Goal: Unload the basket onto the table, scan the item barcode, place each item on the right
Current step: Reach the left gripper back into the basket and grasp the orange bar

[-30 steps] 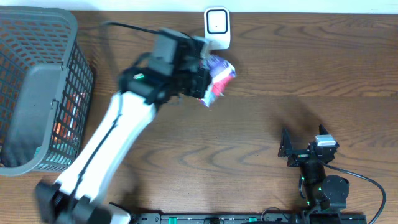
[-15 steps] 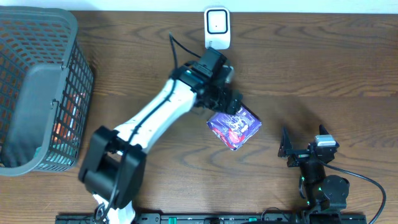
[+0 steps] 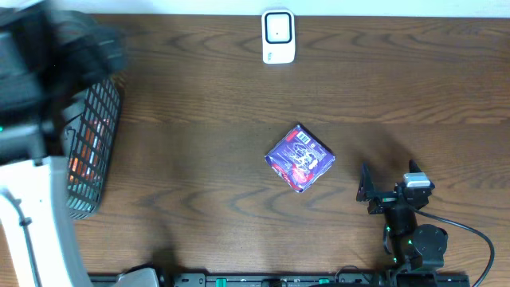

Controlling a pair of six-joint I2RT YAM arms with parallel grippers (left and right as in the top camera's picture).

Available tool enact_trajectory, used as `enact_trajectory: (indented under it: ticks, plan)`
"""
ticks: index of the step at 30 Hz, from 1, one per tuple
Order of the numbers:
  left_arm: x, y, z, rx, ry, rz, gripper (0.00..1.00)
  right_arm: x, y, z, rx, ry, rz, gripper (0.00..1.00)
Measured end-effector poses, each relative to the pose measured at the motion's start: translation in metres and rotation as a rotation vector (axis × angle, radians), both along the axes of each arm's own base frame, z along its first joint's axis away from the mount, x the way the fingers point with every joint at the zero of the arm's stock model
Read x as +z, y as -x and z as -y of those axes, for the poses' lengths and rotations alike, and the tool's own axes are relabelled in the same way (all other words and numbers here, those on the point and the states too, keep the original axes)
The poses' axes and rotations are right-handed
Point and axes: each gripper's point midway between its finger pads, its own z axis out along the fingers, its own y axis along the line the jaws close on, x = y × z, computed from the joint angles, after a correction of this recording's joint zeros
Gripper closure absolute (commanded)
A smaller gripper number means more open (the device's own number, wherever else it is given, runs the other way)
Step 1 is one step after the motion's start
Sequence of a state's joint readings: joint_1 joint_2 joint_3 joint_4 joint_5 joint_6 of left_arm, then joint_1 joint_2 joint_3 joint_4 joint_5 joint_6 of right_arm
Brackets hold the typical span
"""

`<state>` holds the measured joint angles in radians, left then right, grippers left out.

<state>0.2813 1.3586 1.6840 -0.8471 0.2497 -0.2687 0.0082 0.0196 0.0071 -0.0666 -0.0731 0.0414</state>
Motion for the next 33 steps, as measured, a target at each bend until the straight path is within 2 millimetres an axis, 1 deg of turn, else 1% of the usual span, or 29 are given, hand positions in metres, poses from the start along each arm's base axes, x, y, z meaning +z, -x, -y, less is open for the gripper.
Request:
enact_trajectory:
  ticks: [1,2,3,4,6,7,8,10,14,15,16,20,23,24,25,27,28,29,31,32,33]
  plan:
    - [-0.01,0.014,-0.031,0.107,0.013,-0.047,0.02,0.0,0.0,0.0,0.0,0.0,0.0,0.01]
    - [-0.018,0.022,-0.049,0.174,0.02,-0.082,0.02,0.0,0.0,0.0,0.0,0.0,0.0,0.01]
    - [-0.03,0.034,-0.073,0.258,0.034,-0.128,0.02,0.0,0.0,0.0,0.0,0.0,0.0,0.01]
    - [-0.042,0.043,-0.092,0.325,0.054,-0.171,0.02,0.0,0.0,0.0,0.0,0.0,0.0,0.01]
    - [-0.067,0.056,-0.118,0.419,0.091,-0.25,0.02,0.0,0.0,0.0,0.0,0.0,0.0,0.01]
    - [-0.078,0.059,-0.125,0.446,0.108,-0.283,0.02,0.0,0.0,0.0,0.0,0.0,0.0,0.01]
    - [-0.088,0.062,-0.13,0.465,0.122,-0.313,0.02,0.0,0.0,0.0,0.0,0.0,0.0,0.01]
    - [-0.115,0.061,-0.139,0.487,0.153,-0.385,0.02,0.0,0.0,0.0,0.0,0.0,0.0,0.01]
    - [-0.165,0.051,-0.145,0.48,0.203,-0.513,0.02,0.0,0.0,0.0,0.0,0.0,0.0,0.01]
    - [-0.181,0.048,-0.146,0.474,0.219,-0.555,0.02,0.0,0.0,0.0,0.0,0.0,-0.001,0.01]
    - [-0.189,0.046,-0.146,0.471,0.226,-0.576,0.01,0.0,0.0,0.0,0.0,0.0,0.0,0.01]
    - [-0.237,0.043,-0.141,0.445,0.274,-0.715,0.01,0.0,0.0,0.0,0.0,0.0,0.0,0.01]
    - [-0.272,0.039,-0.134,0.408,0.31,-0.802,0.04,0.0,0.0,0.0,0.0,0.0,0.0,0.01]
    - [-0.278,0.038,-0.132,0.399,0.318,-0.818,0.05,0.0,0.0,0.0,0.0,0.0,0.0,0.01]
    - [-0.293,0.037,-0.128,0.381,0.331,-0.853,0.08,0.0,0.0,0.0,0.0,0.0,0.0,0.01]
    - [-0.306,0.036,-0.123,0.355,0.337,-0.889,0.15,0.0,0.0,0.0,0.0,0.0,0.0,0.01]
    - [-0.314,0.036,-0.12,0.345,0.341,-0.908,0.23,0.0,0.0,0.0,0.0,0.0,0.0,0.01]
    - [-0.324,0.036,-0.117,0.334,0.344,-0.937,0.33,0.0,0.0,0.0,0.0,0.0,0.0,0.01]
    - [-0.327,0.035,-0.114,0.32,0.331,-0.952,0.72,0.0,0.0,0.0,0.0,0.0,0.0,0.01]
    - [-0.327,0.035,-0.114,0.322,0.333,-0.954,0.85,0.0,0.0,0.0,0.0,0.0,0.0,0.01]
    - [-0.328,0.035,-0.113,0.319,0.332,-0.956,0.92,0.0,0.0,0.0,0.0,0.0,0.0,0.01]
